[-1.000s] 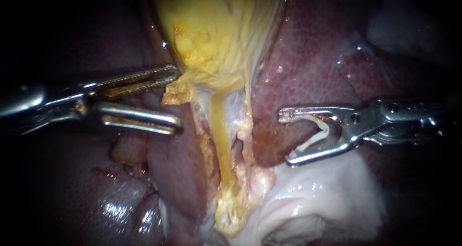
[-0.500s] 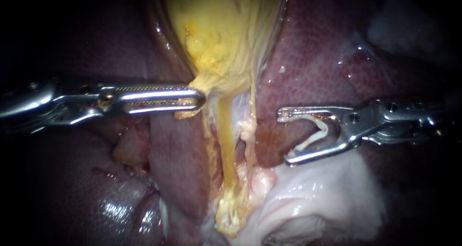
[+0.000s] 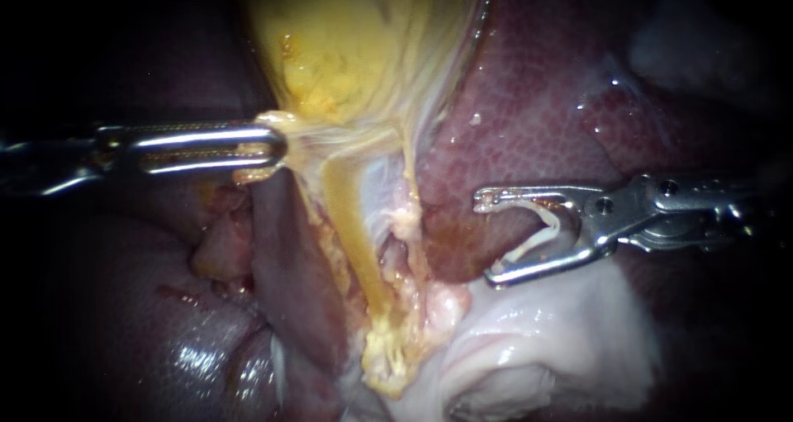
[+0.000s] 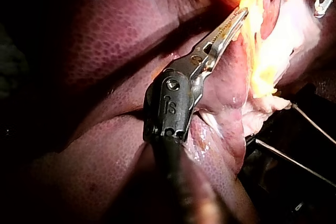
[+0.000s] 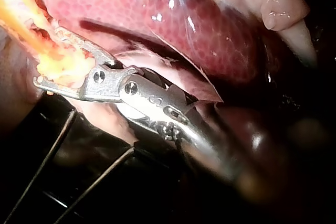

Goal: Clipping first clip left tube

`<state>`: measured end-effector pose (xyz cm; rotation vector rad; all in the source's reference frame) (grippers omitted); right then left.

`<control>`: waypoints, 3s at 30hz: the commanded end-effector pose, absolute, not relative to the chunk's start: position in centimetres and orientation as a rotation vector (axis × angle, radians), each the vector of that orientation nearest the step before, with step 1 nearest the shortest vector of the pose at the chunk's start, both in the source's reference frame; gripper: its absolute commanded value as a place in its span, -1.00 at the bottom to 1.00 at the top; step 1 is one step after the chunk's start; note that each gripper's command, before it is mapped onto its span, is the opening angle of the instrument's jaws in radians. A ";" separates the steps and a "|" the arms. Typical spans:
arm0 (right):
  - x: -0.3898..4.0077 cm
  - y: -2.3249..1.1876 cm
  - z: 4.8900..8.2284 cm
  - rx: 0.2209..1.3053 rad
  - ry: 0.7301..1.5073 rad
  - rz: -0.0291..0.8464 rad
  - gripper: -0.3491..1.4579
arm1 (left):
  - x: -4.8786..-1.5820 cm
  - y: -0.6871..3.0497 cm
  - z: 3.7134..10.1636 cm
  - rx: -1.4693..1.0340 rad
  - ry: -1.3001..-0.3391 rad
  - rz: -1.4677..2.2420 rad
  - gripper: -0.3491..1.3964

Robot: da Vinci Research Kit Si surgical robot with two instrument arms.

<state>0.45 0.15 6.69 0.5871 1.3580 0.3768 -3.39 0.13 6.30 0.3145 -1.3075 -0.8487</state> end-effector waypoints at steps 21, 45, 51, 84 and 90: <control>1.28 -0.52 7.77 0.669 1.330 0.373 0.05 | -3.41 0.11 6.34 0.311 -1.307 -0.852 -1.00; 1.67 -0.82 7.87 0.846 1.334 0.363 0.05 | -3.36 0.18 6.49 0.317 -1.310 -0.846 -1.00; 1.75 -0.92 7.85 0.891 1.335 0.347 0.04 | -3.33 0.27 6.66 0.316 -1.310 -0.845 -1.00; 1.90 -0.98 8.22 1.003 1.279 0.339 -1.00 | -3.53 0.27 6.80 0.319 -1.309 -0.837 -1.00; 1.89 -0.97 8.23 1.004 1.279 0.338 -1.00 | -3.52 0.27 6.80 0.319 -1.309 -0.837 -1.00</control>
